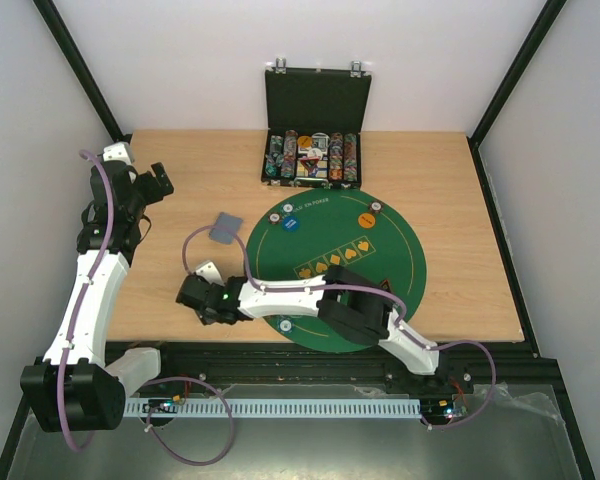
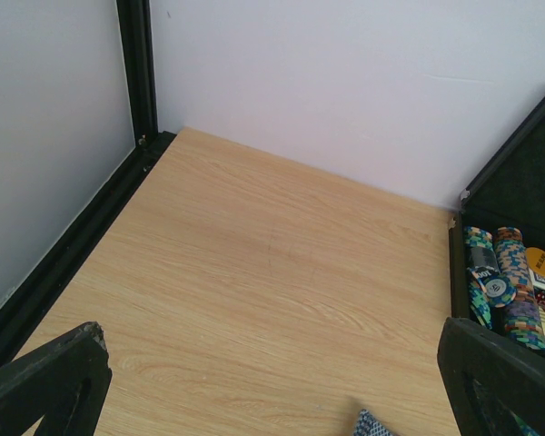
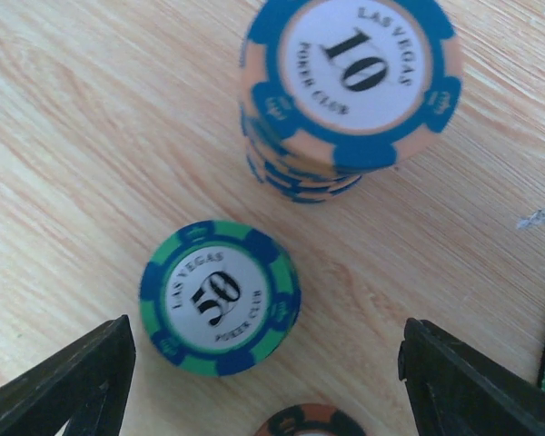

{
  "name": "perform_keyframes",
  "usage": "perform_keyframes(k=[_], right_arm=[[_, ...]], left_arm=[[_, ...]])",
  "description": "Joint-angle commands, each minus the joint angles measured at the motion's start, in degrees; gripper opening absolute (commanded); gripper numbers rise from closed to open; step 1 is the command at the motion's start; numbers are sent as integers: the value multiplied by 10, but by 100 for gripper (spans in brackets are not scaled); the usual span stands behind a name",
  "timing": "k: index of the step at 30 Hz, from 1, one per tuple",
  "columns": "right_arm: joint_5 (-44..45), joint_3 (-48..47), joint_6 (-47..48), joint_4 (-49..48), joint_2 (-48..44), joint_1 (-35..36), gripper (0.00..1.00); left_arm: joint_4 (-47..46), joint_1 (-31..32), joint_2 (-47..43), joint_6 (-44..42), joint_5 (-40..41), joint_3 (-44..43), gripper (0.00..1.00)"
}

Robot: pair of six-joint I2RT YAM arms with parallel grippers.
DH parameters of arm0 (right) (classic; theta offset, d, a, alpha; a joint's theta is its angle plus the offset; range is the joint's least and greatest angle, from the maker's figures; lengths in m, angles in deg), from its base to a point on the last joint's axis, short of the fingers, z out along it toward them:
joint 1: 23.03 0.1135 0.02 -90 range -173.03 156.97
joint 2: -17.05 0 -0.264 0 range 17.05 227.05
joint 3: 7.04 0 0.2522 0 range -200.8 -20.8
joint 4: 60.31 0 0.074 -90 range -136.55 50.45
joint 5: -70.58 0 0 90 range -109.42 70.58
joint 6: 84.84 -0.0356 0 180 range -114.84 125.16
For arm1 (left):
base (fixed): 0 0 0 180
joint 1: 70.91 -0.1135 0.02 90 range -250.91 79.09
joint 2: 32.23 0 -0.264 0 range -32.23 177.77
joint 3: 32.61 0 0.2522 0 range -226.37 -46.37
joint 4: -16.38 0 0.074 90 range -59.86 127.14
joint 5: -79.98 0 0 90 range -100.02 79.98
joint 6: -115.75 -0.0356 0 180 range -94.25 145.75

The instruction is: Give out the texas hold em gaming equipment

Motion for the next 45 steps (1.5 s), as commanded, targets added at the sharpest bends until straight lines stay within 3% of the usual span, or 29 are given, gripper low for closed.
perform_keyframes(k=[1, 12, 28, 45], right_arm=[[-13, 8, -1, -15, 4, -9, 77], [-31, 10, 6, -21, 27, -20, 65], [-70, -2, 51, -23, 53, -20, 64], [-43, 8, 37, 10, 62, -20, 40]], left_arm=[[-11, -2, -6, -5, 1, 5, 100], [-11, -2, -6, -5, 1, 4, 100], [-11, -2, -5, -6, 2, 4, 99], [-12, -2, -6, -6, 3, 4, 99]])
